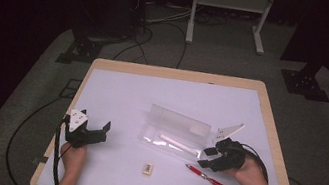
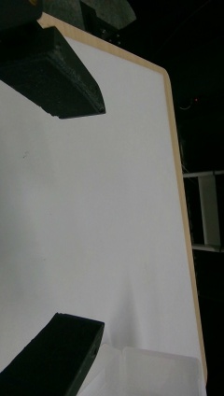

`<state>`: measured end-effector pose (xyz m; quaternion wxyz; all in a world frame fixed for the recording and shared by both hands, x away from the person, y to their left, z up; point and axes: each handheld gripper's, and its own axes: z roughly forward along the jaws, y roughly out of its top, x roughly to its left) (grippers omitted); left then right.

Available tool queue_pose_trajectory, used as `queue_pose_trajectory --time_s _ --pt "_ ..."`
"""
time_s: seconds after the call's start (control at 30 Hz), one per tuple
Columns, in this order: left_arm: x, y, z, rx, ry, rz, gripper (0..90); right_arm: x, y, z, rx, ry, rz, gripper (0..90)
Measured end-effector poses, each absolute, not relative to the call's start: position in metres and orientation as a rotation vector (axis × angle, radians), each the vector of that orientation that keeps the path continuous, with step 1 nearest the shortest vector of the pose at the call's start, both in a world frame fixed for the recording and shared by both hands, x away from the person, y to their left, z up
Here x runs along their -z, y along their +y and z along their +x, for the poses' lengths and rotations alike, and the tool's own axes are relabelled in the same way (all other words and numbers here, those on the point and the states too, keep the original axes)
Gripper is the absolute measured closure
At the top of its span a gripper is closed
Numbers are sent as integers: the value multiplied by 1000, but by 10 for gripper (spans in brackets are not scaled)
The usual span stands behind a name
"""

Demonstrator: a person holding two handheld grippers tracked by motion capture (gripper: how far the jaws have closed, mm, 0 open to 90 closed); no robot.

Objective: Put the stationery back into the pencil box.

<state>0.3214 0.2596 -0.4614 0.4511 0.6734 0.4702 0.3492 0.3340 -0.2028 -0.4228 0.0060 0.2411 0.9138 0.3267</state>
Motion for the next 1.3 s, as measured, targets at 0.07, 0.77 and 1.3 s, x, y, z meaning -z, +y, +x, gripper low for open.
queue_pose_trajectory --time_s 0.07,0.77,1.3 --pt "461 260 321 -863 1162 1665 0 423 -205 332 -1020 2857 754 448" --pt "461 259 321 -863 1163 1665 0 429 -215 308 -966 2872 747 458" --pt "461 259 321 -864 1162 1666 0 441 -216 301 -965 2888 765 482"
